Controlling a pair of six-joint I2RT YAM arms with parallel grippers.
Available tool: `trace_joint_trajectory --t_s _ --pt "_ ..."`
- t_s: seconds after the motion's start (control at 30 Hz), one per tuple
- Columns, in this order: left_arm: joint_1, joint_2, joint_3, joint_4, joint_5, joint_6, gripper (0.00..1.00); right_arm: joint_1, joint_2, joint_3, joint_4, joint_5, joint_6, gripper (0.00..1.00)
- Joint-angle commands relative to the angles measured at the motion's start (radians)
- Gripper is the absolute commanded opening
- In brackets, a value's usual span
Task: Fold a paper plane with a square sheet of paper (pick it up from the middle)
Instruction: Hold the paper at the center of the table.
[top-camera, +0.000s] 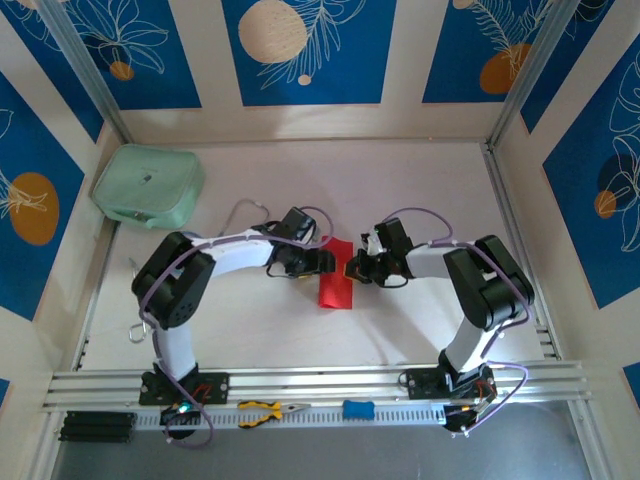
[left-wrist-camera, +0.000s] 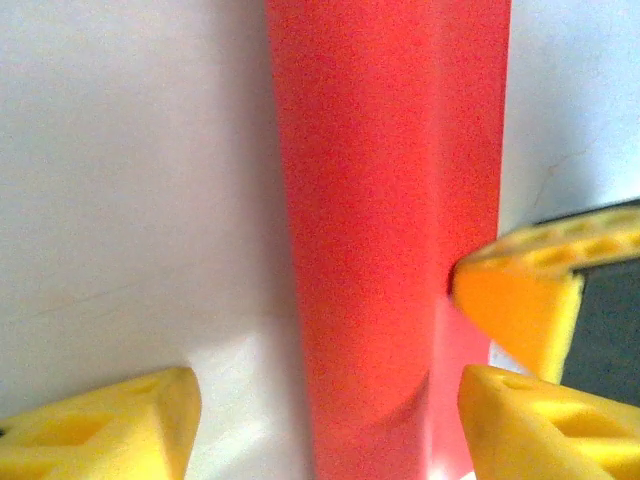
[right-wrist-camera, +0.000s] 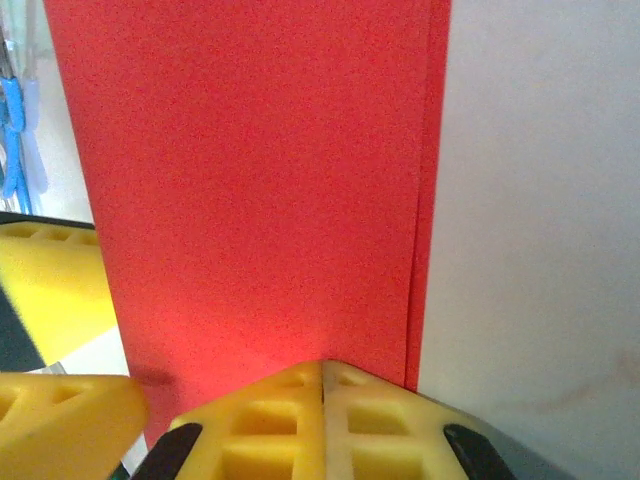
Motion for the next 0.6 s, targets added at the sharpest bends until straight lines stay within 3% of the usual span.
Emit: trace_joint_trajectory --t_s 0.0,0.1,0.23,0.33,0.57 --pt "0.032 -0.113 -0.061 0.048 -0.029 -0.001 0.76 -0.021 0.070 0.017 -0.113 -0.005 -0.120 0.00" --pt "0.068 -0.174 -0.137 0.200 0.076 -0.004 0.75 -0.021 0.098 0.035 -0.114 -0.016 -0.139 0.00" --pt "0.115 -0.146 -0.160 0.364 0.283 -0.029 0.45 -0.024 0.109 0.048 -0.139 -0.002 -0.178 0.00" --pt "0.125 -0.111 -0.154 0.426 0.367 -0.043 0.36 -0.029 0.115 0.066 -0.163 -0.003 -0.223 0.00" --pt "0.126 -0.042 -0.136 0.442 0.425 -0.034 0.25 -0.025 0.137 0.093 -0.173 -0.028 -0.263 0.00"
